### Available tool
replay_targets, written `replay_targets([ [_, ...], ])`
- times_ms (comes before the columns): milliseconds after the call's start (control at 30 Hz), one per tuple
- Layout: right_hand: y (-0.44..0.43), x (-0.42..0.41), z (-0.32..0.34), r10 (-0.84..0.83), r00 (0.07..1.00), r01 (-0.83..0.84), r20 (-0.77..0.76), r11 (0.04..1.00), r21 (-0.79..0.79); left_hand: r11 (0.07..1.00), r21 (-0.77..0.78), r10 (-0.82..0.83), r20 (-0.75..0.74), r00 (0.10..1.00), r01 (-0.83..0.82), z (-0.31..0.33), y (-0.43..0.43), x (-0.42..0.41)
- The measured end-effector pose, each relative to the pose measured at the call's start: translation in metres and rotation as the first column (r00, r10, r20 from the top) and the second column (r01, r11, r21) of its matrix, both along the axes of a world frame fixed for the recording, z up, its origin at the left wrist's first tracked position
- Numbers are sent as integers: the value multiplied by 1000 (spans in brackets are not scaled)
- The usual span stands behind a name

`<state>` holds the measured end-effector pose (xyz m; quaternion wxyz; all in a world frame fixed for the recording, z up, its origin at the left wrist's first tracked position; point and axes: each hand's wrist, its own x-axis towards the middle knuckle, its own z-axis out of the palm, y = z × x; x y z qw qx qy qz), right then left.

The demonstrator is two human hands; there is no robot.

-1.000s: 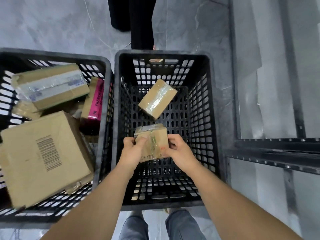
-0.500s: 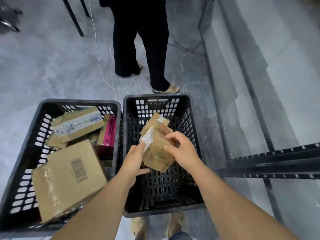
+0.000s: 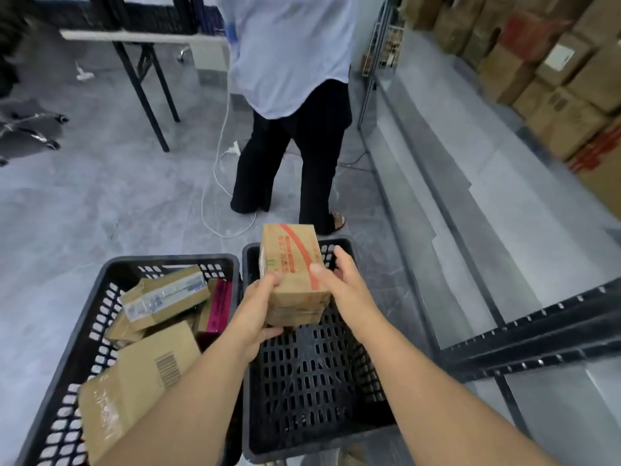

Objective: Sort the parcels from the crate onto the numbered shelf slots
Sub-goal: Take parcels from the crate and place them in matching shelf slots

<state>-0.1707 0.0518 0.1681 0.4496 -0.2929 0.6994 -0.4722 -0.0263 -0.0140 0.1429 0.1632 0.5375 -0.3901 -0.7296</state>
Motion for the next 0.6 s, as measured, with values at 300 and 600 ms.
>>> replay_targets([
  [300, -8, 3, 22, 95, 967, -98, 237, 995, 1, 996, -86, -56, -223, 973, 38, 53, -11, 11],
  [600, -12, 18, 52, -45, 922, 67, -386, 997, 45, 894, -409, -153, 105, 983, 183, 73, -35, -5],
])
